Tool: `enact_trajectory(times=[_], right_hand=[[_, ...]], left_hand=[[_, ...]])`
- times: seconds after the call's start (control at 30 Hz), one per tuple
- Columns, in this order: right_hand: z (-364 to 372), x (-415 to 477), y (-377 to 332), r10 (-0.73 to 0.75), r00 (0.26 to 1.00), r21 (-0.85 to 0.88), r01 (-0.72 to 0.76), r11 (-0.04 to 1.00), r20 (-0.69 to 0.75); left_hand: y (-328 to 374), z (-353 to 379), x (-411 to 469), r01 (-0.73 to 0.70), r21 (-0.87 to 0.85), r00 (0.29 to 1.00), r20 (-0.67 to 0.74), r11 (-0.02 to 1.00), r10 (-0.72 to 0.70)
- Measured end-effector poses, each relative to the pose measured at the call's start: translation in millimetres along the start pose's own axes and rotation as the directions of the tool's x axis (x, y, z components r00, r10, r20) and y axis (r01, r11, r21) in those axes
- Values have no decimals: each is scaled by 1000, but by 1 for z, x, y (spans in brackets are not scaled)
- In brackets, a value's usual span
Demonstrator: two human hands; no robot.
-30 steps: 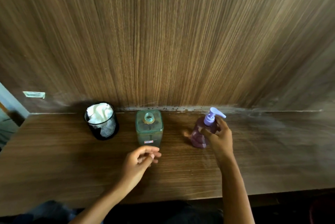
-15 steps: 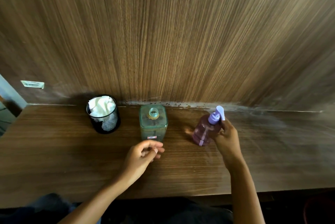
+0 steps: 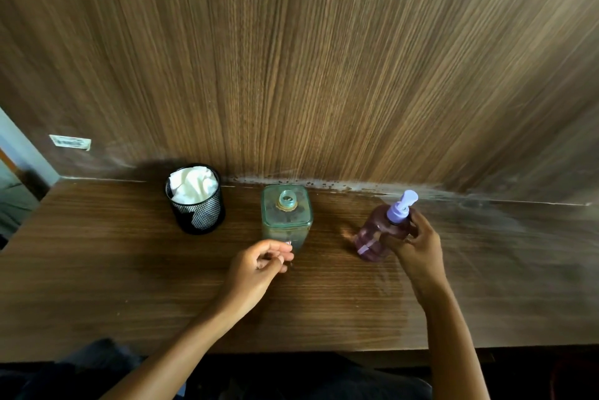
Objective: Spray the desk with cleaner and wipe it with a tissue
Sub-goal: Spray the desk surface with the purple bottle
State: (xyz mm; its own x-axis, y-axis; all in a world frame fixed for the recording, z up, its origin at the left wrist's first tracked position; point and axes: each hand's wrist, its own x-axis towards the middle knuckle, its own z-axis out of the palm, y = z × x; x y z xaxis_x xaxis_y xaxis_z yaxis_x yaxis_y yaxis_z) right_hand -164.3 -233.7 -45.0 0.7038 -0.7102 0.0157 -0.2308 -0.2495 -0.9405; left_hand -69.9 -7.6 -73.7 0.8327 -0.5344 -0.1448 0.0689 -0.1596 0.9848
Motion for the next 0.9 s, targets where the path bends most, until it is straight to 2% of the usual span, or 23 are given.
enact_trajectory(times=[0.2,0.4,0.47,0.5,0.57,0.63,0.67,0.7,0.73,0.8,0.83,0.9], right_hand=[[4,5,7,-81,979,-295,23,955,-188],[6,3,2,-80,970,-367,-10,930,-228],[7,1,0,-44,977,-344,-31,938,-208],[6,0,0,-19,982,-310,-40,950,-186],[3,-3,-1,1,992,-194,-26,981,-127],[-1,-7,-3,-43,996,-93,36,995,-81],[-2,-9,-5,-74,995,-62,69,996,-70],[-2,-11,-6,-106,992,-45,103,994,-67],[-2,-11,-8,-137,988,-43,134,990,-74],[-3,-12,-8,-212,971,-101,201,974,-107],[-3,-11,-7,-252,960,-150,233,961,-126],[-4,-11,-6,-299,942,-220,263,939,-152]], left_hand=[[-1,-1,1,4,23,1000,-9,1000,-4],[0,-1,0,-18,54,999,-35,998,20],[-1,1,-2,-25,148,991,-126,989,44],[-1,1,-4,-53,229,974,-201,972,101],[5,-2,-7,-219,439,877,-302,871,373],[13,-7,-2,-370,591,735,-287,717,615],[13,-9,5,-406,608,708,-263,682,656],[13,-11,13,-426,585,730,-228,690,644],[13,-11,21,-437,527,781,-180,729,598],[9,-8,33,-362,365,906,-80,858,416],[7,-7,37,-307,297,941,-48,904,336],[6,-8,43,-259,220,960,-52,941,276]])
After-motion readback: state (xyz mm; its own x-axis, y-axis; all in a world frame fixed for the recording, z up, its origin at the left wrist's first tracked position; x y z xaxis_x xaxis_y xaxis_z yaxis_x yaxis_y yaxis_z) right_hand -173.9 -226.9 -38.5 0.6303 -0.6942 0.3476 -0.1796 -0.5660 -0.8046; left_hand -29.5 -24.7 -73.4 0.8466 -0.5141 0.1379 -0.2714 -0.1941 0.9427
